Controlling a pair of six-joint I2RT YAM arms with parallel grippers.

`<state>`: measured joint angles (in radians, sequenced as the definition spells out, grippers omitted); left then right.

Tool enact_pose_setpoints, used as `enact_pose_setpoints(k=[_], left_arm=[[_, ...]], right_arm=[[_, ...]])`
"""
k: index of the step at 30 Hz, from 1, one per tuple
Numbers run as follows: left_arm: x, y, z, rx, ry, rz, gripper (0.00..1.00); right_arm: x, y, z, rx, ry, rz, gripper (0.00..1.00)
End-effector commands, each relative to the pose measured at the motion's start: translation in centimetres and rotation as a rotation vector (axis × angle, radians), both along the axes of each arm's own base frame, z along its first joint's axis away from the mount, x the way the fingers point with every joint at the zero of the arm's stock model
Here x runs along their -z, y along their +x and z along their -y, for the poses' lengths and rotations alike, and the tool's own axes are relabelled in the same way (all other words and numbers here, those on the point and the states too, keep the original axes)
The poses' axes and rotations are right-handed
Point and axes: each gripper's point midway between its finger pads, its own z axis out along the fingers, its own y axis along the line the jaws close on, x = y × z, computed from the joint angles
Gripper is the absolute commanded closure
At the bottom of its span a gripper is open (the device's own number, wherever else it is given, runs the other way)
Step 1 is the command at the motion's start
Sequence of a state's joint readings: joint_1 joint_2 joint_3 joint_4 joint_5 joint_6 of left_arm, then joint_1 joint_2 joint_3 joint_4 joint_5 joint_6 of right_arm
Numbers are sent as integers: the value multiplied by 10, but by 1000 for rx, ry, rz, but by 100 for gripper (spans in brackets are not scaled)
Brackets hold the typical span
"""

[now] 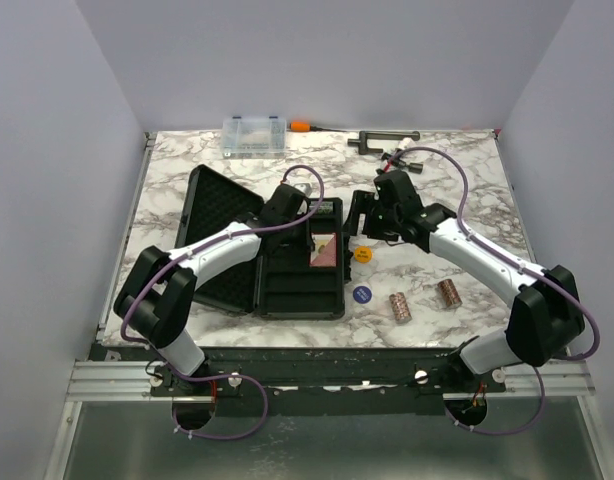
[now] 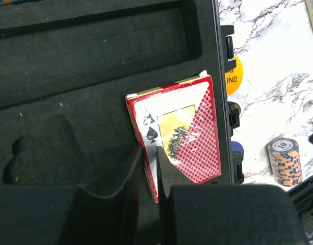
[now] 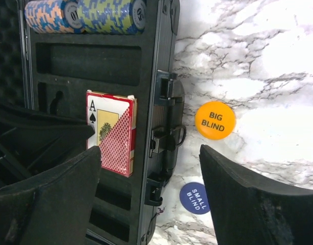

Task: Pack up texas hold em set

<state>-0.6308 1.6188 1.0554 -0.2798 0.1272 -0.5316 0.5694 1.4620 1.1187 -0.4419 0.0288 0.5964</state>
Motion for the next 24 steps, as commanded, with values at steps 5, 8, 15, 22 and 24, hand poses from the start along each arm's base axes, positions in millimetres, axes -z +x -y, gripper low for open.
enact_pose_setpoints(k=[5, 8, 15, 22, 24], left_arm=[[53, -16, -21, -39, 181, -90, 78], [56, -16, -33, -69, 252, -81, 75], [59, -16, -63, -113, 394, -70, 76], [61, -22, -86, -145, 487, -72, 76], [62, -24, -92, -151, 517, -76, 76]], right_arm=[[41, -11, -17, -101, 28, -75, 38], [53, -15, -26, -149, 51, -103, 41], [79, -14, -53, -216, 100, -151, 58], [104, -24, -86, -271, 81, -189, 60], [109, -24, -87, -259, 72, -197, 60]])
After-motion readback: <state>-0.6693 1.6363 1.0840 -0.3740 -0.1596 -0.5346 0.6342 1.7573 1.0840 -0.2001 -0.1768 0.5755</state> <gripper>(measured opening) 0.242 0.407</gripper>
